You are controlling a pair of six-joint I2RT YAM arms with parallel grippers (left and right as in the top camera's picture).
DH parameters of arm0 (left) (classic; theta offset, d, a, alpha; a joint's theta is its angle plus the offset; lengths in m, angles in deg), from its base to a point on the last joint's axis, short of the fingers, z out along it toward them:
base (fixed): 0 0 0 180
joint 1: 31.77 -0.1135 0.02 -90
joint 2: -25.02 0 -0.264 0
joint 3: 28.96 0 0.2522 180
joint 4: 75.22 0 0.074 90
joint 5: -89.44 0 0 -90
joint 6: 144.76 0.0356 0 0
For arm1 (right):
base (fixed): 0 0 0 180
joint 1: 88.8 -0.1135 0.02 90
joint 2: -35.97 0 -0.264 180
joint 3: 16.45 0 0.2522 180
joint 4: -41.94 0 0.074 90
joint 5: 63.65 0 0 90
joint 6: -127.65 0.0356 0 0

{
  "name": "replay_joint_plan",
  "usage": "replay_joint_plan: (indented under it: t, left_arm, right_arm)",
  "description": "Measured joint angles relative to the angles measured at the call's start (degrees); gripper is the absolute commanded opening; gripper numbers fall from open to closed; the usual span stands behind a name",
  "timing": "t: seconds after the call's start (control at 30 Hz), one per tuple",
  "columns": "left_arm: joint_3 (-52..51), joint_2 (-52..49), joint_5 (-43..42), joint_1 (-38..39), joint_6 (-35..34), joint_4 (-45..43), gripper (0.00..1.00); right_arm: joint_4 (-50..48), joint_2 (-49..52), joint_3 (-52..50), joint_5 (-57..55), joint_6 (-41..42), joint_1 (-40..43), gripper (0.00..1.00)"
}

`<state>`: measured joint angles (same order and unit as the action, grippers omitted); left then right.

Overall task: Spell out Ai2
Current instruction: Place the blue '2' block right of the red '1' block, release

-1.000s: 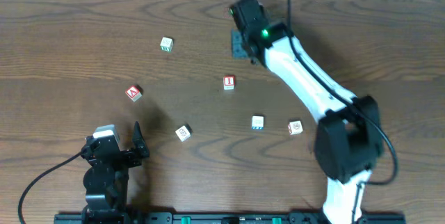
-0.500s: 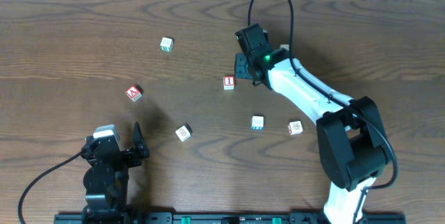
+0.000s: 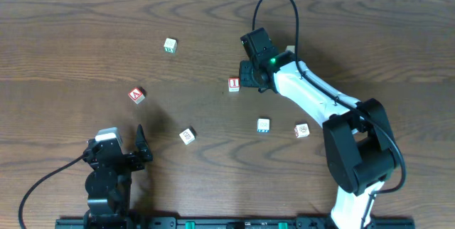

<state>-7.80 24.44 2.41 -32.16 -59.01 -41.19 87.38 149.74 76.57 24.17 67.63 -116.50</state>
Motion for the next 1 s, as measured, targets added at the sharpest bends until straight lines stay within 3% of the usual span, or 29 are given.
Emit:
replay_joint_plan:
  t: [1.0]
  left_arm:
    - [0.0,0.0,0.0,0.0,0.0,0.0,0.95]
  right_arm:
    - [-3.6,0.6,-2.6,-0.8,-0.5,-2.0,0.04]
